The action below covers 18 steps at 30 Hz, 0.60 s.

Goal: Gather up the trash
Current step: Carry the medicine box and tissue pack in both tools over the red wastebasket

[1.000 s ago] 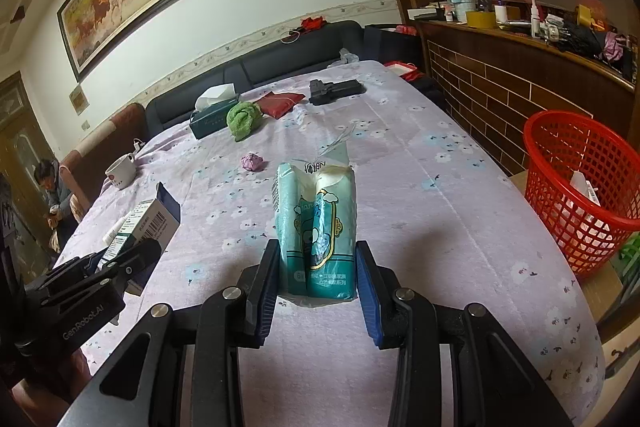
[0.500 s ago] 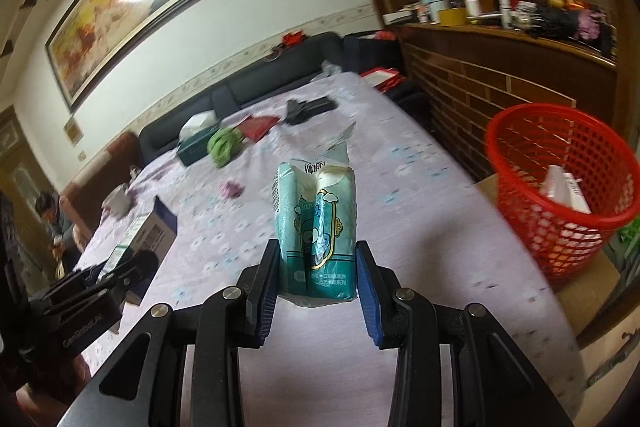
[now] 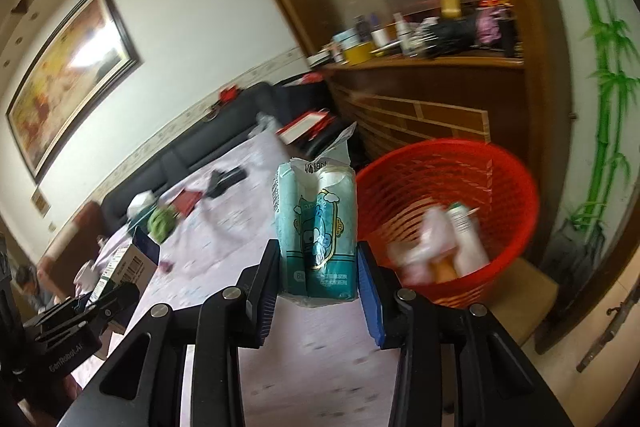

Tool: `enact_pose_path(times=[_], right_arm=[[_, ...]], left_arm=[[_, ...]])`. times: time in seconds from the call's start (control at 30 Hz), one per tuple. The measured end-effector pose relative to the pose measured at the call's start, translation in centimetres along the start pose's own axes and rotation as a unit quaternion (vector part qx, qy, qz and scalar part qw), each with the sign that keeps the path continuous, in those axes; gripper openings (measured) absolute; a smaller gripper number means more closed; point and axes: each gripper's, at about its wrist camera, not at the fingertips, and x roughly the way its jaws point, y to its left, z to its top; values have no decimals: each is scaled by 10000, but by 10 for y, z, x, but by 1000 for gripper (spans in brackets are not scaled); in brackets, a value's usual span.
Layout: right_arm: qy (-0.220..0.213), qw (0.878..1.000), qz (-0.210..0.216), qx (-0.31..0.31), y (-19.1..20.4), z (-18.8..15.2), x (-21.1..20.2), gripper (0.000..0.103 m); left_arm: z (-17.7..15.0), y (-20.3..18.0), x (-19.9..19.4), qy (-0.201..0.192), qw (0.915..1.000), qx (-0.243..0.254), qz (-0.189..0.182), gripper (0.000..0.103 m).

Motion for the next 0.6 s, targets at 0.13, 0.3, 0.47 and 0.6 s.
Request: enact_pose_path(times=[0.13, 0.3, 0.47, 0.6], right_arm=[[-70, 9998, -159, 117, -30, 16, -6, 41], [46, 9995, -148, 274, -57, 29, -1, 41], [190, 9988, -187, 413, -80, 38, 10, 41], [208, 9985, -204, 473, -93, 43, 15, 41]], left_arm=[[17, -29, 21, 51, 9996, 110, -248, 33], [33, -55, 49, 207, 9984, 161, -493, 33], [38, -70, 71, 359, 9976, 208, -558, 33], [40, -77, 86, 496, 9966, 172, -633, 33]])
